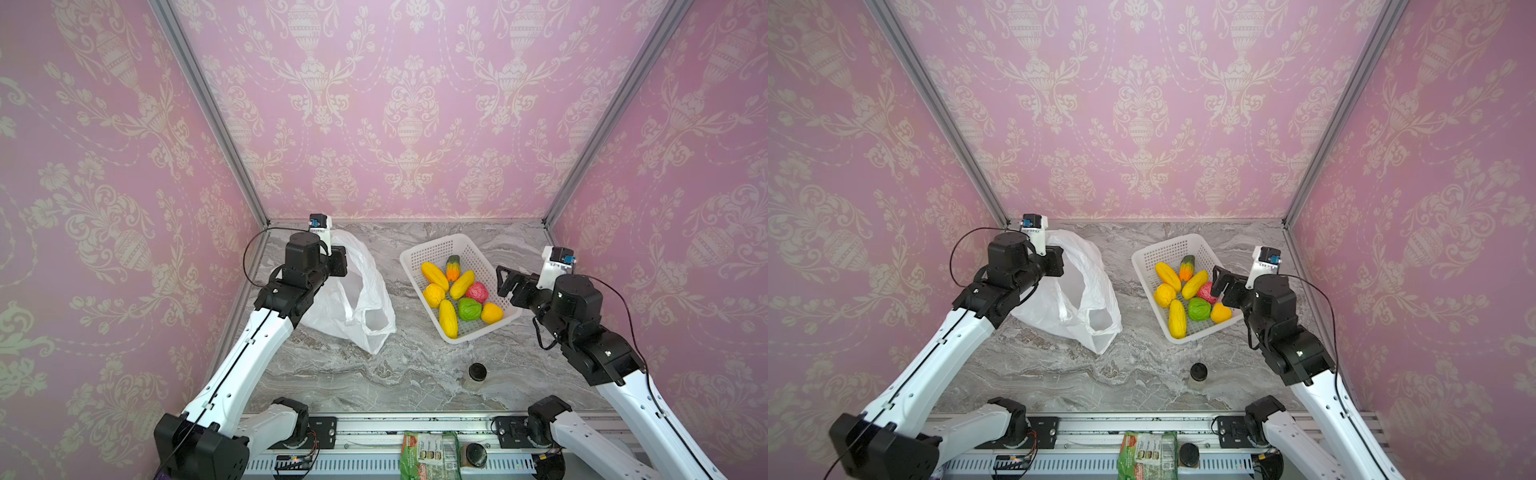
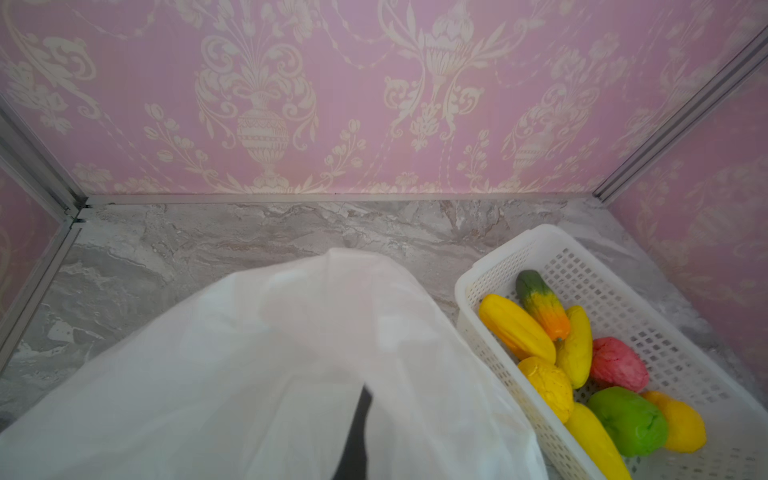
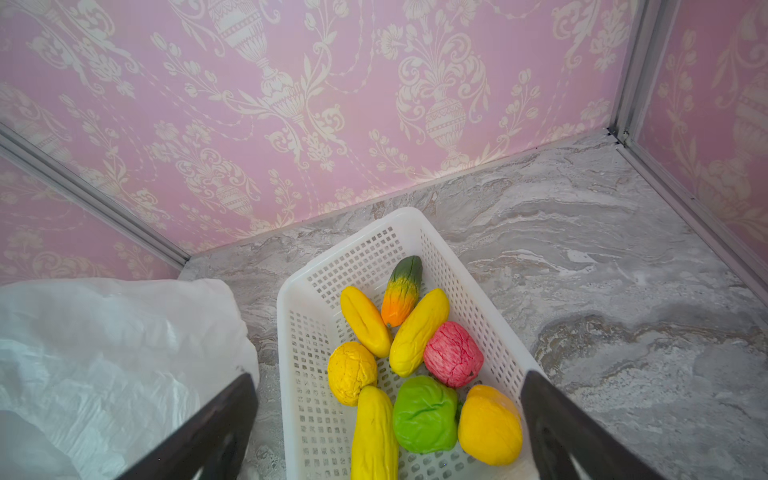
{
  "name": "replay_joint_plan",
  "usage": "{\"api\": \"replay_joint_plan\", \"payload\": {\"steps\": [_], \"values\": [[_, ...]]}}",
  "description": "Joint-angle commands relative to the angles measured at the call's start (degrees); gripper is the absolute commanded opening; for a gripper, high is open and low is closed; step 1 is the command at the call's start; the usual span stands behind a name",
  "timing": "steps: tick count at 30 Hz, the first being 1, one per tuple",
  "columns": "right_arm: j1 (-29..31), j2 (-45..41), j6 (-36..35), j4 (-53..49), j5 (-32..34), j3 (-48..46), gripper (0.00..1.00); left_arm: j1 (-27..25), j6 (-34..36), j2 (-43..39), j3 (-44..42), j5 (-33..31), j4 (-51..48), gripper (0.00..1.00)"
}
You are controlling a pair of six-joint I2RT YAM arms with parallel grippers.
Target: Untie the knot of the plastic bag and take out the fruit
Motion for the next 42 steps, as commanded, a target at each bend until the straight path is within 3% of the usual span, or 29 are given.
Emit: {"api": "replay_joint_plan", "payload": {"steps": [1, 5, 11, 15, 20, 23, 27, 30, 36, 37, 41, 42], "values": [[-0.36, -2.39, 2.33, -3.91, 0.97, -0.14, 1.00, -0.07, -1.58, 6.21, 2.79, 4.19, 0.27, 0.00], [-0.93, -0.76, 3.88, -5.25, 2.63, 4.25, 1.00, -0.07, -2.60, 16.00, 14.38, 6.24, -2.83, 0.00], [-2.27, 4.40, 4.10, -7.93, 11.61, 10.42, 1.00, -0.07, -6.36, 23.82, 31.39, 9.78, -5.65, 0.00], [-3.79, 3.08, 2.58, -3.26, 18.36, 6.24, 1.00, -0.15, -6.81, 25.71, 38.54, 8.21, -6.82, 0.00], [-9.21, 3.19, 1.57, 4.42, 17.99, -0.94, 1.00, -0.09, -6.47, 28.01, 42.44, 9.47, -6.11, 0.00], [-13.53, 6.31, 0.84, 6.41, 16.58, -2.53, 1.00, -0.07, -7.31, 28.77, 42.03, 10.93, -4.52, 0.00], [-17.39, 8.11, 3.01, 9.75, 16.34, -6.74, 1.00, -0.17, -11.03, 26.36, 30.59, 13.42, 6.98, 0.00], [-17.81, 7.97, 1.79, 16.95, 17.28, -12.41, 1.00, -0.21, -12.51, 26.58, 23.69, 15.10, 14.98, 0.00], [-17.99, 8.00, 0.16, 28.37, 21.96, -22.55, 1.00, -0.16, -11.84, 30.02, 20.40, 15.85, 16.82, 0.01], [-18.05, 8.16, 0.11, 29.28, 22.49, -23.39, 1.00, -0.21, -11.75, 29.74, 19.66, 15.68, 16.97, 0.07], [-18.15, 9.08, 0.22, 29.17, 23.72, -23.58, 1.00, -0.47, -10.19, 24.93, 15.36, 12.54, 16.39, 0.57], [-18.13, 9.47, 0.22, 29.28, 23.82, -23.65, 1.00, -0.60, -9.66, 22.83, 14.04, 11.64, 16.01, 0.97]]}}
